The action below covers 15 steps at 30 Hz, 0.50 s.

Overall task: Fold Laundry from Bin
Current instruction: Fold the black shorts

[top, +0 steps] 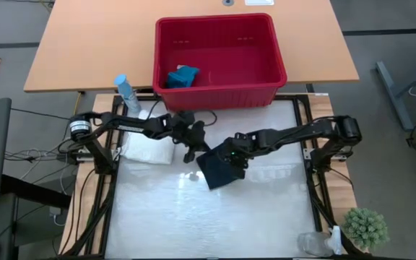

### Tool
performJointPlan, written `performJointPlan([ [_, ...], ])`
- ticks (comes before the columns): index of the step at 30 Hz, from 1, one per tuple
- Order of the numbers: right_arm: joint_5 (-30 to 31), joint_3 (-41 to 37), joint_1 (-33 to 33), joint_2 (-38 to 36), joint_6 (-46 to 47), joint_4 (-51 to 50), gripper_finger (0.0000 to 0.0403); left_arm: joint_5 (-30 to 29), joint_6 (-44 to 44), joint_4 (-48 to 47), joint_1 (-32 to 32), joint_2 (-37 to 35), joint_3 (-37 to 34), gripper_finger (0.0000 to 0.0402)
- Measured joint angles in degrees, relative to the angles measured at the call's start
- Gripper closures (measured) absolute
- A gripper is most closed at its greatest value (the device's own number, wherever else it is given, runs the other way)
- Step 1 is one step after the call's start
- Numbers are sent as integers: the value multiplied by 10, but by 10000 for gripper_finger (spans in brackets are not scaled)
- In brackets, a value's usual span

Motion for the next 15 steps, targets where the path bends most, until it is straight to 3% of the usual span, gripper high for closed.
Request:
performJointPlan([
  [15,-1,1,-32,3,-36,11,278,-13,174,-33,2,83,68,346],
])
